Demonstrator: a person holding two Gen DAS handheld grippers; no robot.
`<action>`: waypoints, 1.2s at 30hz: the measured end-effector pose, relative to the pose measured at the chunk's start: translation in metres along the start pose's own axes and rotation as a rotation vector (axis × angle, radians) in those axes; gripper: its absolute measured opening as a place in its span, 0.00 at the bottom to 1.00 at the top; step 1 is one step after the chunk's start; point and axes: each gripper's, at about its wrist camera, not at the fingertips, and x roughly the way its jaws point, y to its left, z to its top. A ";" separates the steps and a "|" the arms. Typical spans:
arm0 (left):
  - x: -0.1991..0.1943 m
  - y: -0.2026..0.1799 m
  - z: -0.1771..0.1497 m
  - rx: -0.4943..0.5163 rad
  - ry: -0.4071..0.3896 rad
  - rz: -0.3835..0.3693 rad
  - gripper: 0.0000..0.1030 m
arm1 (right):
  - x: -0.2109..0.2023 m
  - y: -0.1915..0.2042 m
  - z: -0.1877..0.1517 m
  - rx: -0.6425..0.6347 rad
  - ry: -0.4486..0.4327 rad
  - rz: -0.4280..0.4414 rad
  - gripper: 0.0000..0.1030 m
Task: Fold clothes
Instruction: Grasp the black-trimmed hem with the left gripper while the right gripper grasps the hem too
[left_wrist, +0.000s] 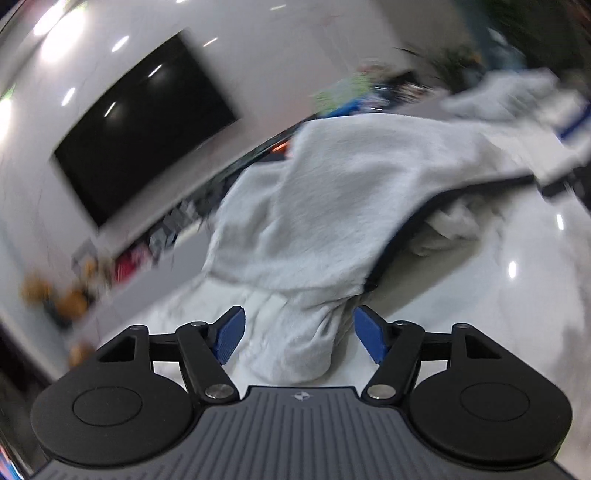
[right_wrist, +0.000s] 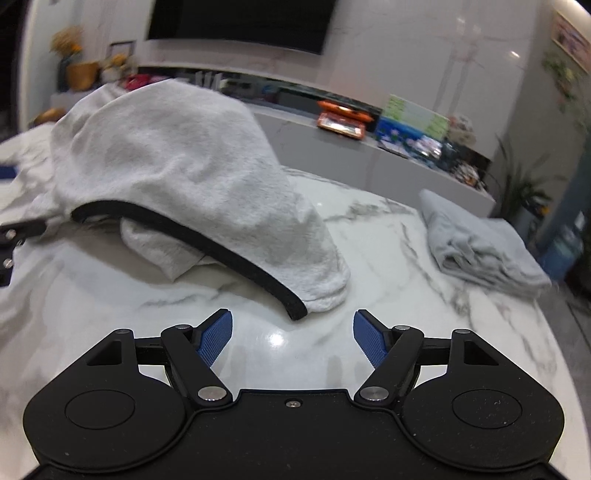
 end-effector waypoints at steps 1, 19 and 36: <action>0.000 -0.004 0.001 0.068 -0.016 -0.003 0.63 | -0.002 -0.002 0.001 -0.037 -0.003 0.006 0.67; 0.031 -0.036 -0.005 0.440 -0.093 0.045 0.36 | 0.010 -0.004 -0.003 -0.184 -0.011 0.106 0.46; 0.030 -0.018 0.016 0.331 -0.065 0.005 0.22 | 0.047 -0.003 0.021 -0.108 0.011 0.079 0.06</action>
